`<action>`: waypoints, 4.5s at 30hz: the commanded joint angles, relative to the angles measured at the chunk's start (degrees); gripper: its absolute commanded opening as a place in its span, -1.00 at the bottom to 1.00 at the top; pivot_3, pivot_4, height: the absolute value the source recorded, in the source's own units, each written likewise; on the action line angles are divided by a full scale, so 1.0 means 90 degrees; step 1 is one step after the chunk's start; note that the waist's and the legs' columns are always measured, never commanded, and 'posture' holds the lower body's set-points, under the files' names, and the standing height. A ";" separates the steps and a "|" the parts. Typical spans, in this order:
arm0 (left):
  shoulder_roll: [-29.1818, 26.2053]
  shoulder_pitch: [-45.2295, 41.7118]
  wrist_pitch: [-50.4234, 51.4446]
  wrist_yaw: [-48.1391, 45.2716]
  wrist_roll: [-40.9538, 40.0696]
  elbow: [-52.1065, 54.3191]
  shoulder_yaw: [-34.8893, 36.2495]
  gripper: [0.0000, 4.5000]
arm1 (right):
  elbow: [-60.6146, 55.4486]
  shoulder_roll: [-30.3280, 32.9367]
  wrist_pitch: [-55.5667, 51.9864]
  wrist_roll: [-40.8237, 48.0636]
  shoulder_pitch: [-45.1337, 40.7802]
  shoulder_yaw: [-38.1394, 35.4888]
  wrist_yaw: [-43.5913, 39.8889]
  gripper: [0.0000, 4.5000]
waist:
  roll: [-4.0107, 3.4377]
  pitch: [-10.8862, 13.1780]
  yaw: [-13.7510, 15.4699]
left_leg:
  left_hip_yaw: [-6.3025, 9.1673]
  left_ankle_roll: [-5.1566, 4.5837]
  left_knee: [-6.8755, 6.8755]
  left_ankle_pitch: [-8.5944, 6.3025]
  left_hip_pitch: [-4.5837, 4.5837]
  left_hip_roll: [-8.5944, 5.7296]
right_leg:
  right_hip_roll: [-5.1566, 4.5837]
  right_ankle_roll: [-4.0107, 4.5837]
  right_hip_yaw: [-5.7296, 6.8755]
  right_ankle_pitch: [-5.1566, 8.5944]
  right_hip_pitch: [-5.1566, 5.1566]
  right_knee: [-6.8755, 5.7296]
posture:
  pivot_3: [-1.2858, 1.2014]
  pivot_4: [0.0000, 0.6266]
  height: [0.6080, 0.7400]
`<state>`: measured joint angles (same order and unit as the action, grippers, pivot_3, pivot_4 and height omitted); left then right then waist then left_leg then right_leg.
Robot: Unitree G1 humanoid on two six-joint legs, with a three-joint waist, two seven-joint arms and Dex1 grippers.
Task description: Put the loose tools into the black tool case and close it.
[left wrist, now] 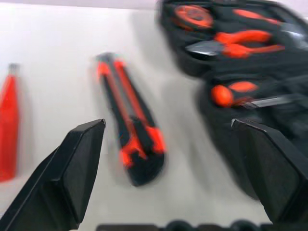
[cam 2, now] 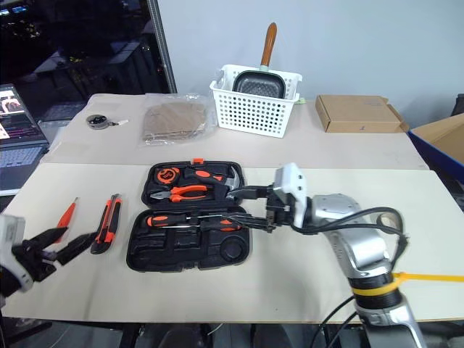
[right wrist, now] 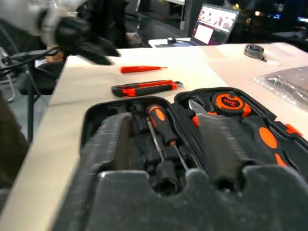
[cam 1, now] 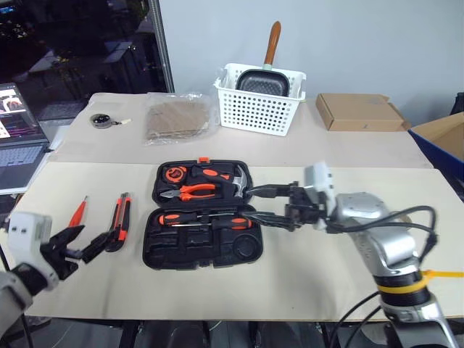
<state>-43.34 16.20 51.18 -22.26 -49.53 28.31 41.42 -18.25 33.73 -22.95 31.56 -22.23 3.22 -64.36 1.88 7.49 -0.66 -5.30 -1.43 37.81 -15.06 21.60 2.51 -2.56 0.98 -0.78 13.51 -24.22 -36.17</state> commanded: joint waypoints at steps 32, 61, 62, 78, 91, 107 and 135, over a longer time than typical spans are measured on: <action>0.0582 -0.3696 0.3464 0.2287 0.1834 -0.1443 -0.2173 1.00 | -0.1192 0.0898 0.0462 0.0354 0.1137 -0.0669 -0.0129 0.97 | 0.0006 0.0008 0.0076 | -0.0005 0.0026 0.0001 0.0001 -0.0016 -0.0009 | -0.0002 -0.0003 -0.0017 -0.0007 0.0007 -0.0016 | 0.03 -0.52 1.00; -0.1581 -0.3338 0.0945 -0.1109 0.2768 -0.4920 -0.2539 0.38 | -0.1108 0.0810 0.0577 0.0306 0.1109 -0.0497 -0.0149 1.00 | -0.0002 0.0016 0.0111 | -0.0014 0.0027 -0.0002 0.0000 -0.0003 -0.0006 | -0.0010 0.0002 0.0000 -0.0006 -0.0009 -0.0007 | 0.03 -0.52 1.00; -0.1565 -0.3334 0.0850 -0.1167 0.2785 -0.4957 -0.2505 0.23 | -0.1133 0.0812 0.0572 0.0332 0.1121 -0.0510 -0.0157 1.00 | -0.0007 0.0016 0.0115 | -0.0014 0.0027 -0.0002 0.0000 -0.0003 -0.0006 | -0.0010 0.0002 0.0000 -0.0006 -0.0009 -0.0008 | 0.03 -0.52 1.00; -0.2450 -0.2464 -0.0955 -0.4365 0.1921 -0.0809 -0.3051 -0.82 | -0.1181 0.0753 0.0893 0.0101 0.1607 -0.0748 0.0091 1.00 | -0.0025 0.0016 0.0152 | 0.0002 0.0028 0.0003 -0.0002 0.0043 -0.0008 | -0.0038 0.0001 0.0000 -0.0006 -0.0025 0.0005 | 0.03 -0.52 1.00; -0.2425 -0.4303 -0.2470 -0.5009 0.4461 -0.1215 -0.6408 -0.82 | -0.1632 0.1213 0.0838 0.0260 0.2718 -0.1429 0.0174 1.00 | -0.0031 0.0023 0.0094 | -0.0008 0.0010 0.0008 -0.0002 0.0019 -0.0049 | 0.0041 -0.0025 -0.0023 0.0007 -0.0011 -0.0010 | 0.03 -0.52 1.00; -0.2167 -0.4564 -0.3114 -0.5682 0.5234 -0.1846 -0.6760 -0.82 | -0.1962 0.1220 0.0751 0.0298 0.3087 -0.1597 0.0442 1.00 | -0.0032 0.0022 0.0095 | -0.0009 0.0001 0.0014 -0.0006 -0.0001 -0.0058 | 0.0026 -0.0042 -0.0026 0.0014 0.0006 -0.0020 | 0.03 -0.52 1.00; -0.1946 -0.4929 -0.1271 -0.6070 0.4556 -0.0947 -0.5887 0.36 | -0.1962 0.1179 0.0824 0.0253 0.3059 -0.1443 0.0495 1.00 | -0.0029 0.0022 0.0003 | -0.0016 -0.0014 0.0021 -0.0015 0.0000 -0.0062 | 0.0025 -0.0054 -0.0043 0.0021 0.0004 -0.0025 | 0.03 -0.52 1.00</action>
<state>-60.65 -27.94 37.06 -76.58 -4.30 16.72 -17.12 -34.40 44.20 -16.48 32.88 5.50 -9.40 -59.66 1.62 7.69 -0.64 -5.43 -1.57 38.04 -15.20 21.65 1.95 -2.34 0.50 -1.15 13.70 -24.20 -36.41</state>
